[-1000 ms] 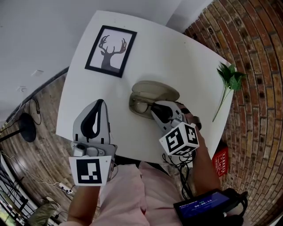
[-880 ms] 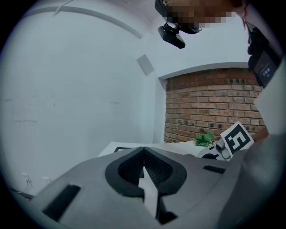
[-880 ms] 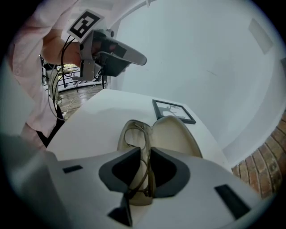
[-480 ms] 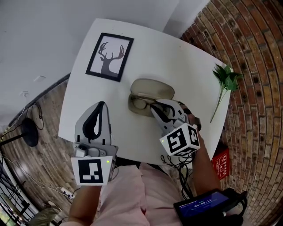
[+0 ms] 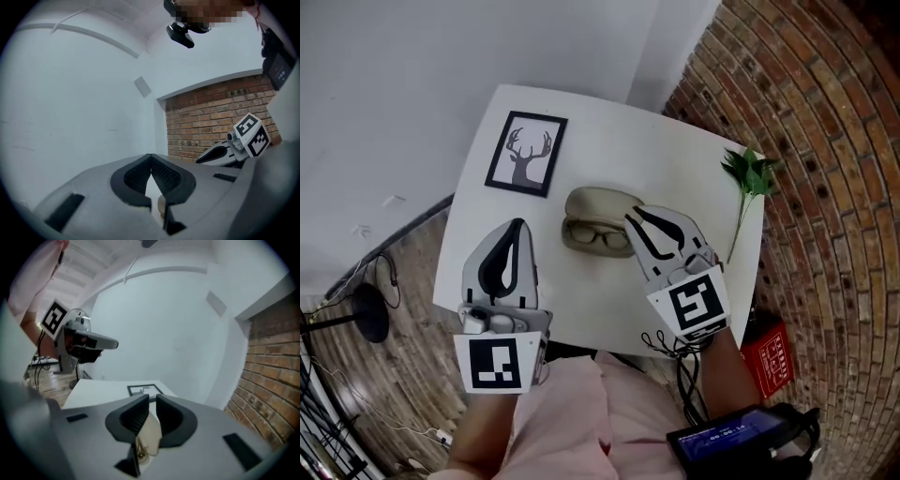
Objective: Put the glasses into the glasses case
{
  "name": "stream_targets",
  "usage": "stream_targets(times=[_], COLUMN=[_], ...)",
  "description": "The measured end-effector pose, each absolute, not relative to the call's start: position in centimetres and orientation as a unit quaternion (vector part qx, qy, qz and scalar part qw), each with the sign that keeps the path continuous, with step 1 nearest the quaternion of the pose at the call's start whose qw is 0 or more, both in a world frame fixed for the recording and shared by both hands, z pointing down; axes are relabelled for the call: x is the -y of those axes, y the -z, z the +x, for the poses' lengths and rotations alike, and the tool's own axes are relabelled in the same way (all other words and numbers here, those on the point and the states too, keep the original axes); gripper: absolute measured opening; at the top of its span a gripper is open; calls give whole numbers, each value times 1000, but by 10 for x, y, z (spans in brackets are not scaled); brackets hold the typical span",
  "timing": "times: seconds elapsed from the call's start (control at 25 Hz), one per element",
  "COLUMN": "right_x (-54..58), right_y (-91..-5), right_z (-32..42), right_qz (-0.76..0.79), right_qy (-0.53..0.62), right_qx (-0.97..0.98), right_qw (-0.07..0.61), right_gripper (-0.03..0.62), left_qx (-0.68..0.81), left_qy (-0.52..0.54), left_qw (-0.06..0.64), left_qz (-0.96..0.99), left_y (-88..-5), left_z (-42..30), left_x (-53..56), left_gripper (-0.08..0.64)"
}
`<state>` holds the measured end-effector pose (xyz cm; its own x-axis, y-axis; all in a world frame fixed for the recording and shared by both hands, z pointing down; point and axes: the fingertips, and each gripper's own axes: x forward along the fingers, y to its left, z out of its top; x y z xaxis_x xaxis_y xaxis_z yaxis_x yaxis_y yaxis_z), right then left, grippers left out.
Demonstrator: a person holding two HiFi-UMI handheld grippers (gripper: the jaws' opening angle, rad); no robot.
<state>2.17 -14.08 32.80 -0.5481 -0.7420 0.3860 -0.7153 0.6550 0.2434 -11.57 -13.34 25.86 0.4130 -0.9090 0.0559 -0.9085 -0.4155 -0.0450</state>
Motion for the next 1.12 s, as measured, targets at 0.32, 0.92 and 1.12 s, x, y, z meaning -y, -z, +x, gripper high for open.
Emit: stream_targets(times=[0.32, 0.92, 1.12], right_x=[122, 94, 94], right_y=[-221, -184, -182], right_z=[40, 65, 64], right_qz=[501, 553, 554], right_qy=[47, 64, 54], right_qx=[857, 829, 829], right_qw=[111, 53, 50], right_gripper=[6, 3, 3], left_qx=[-535, -514, -514], left_qy=[3, -4, 5], left_qw=[67, 89, 80], left_qz=[-842, -853, -854], left_y=[-181, -157, -162], left_z=[-93, -59, -58], left_x=[121, 108, 109], left_gripper=[6, 5, 5])
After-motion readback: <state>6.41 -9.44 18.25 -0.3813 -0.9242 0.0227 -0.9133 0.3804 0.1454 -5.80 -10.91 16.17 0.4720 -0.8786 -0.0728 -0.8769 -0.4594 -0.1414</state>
